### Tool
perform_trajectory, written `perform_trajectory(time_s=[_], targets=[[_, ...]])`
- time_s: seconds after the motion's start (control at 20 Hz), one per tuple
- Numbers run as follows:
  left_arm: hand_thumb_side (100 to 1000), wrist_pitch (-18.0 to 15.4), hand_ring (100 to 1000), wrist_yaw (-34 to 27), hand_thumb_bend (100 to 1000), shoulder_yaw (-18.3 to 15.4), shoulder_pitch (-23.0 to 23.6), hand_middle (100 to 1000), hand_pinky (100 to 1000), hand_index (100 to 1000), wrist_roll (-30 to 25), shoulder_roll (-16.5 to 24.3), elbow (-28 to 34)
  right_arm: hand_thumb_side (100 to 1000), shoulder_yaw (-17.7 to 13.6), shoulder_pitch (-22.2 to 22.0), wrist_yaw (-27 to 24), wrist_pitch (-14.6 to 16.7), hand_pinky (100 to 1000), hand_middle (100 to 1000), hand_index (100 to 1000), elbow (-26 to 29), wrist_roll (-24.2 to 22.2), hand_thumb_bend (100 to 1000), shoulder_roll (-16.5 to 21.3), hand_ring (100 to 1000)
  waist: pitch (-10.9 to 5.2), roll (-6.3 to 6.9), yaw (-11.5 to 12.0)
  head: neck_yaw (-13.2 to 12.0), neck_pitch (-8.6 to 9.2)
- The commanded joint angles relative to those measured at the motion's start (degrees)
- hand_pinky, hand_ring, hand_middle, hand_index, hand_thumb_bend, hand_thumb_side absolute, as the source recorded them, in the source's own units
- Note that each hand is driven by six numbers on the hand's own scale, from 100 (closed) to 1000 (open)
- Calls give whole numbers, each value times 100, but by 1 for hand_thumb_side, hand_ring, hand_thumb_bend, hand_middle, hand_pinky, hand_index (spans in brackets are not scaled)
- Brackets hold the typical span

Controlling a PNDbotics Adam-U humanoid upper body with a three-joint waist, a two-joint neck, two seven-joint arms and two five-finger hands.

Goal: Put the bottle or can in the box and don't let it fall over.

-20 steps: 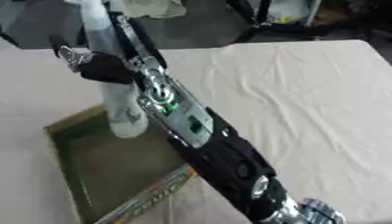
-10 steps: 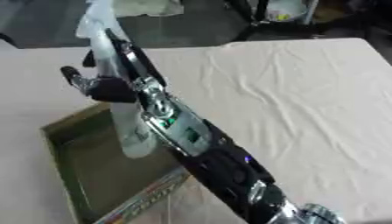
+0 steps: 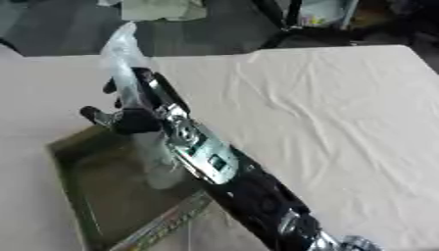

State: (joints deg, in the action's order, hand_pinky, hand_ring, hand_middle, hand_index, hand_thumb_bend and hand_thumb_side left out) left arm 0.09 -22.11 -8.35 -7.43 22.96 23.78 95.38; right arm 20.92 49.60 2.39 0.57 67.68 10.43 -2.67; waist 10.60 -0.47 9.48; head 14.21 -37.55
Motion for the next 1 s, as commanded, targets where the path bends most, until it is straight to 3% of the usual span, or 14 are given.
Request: perform_trajectory(time_s=[0.05,0.2,0.45,0.65,1.0], targets=[[753,-10,769,4,579,-69,-15,694,796,746,24,149,90,136,29,76,52,-33,436,710,632,74,-172,686,116,635,-71,49,-12,-28,69],[753,-12,769,4,579,-74,0,694,796,746,27,154,84,180,35,58,101,-123,492,769,685,98,-298,726,193,712,-79,54,-31,-36,68],[751,-15,769,2,577,-75,11,694,797,746,25,165,80,357,87,35,177,-324,577,856,794,181,-608,726,328,828,-92,59,-66,-48,64],[750,-17,769,3,578,-80,27,693,797,746,27,172,76,435,110,11,208,-513,615,891,842,315,-817,744,437,874,-102,63,-95,-67,65],[749,-17,770,4,577,-77,44,694,797,747,21,179,70,469,91,-34,73,-715,644,919,863,547,-962,739,585,909,-110,77,-138,-73,99]])
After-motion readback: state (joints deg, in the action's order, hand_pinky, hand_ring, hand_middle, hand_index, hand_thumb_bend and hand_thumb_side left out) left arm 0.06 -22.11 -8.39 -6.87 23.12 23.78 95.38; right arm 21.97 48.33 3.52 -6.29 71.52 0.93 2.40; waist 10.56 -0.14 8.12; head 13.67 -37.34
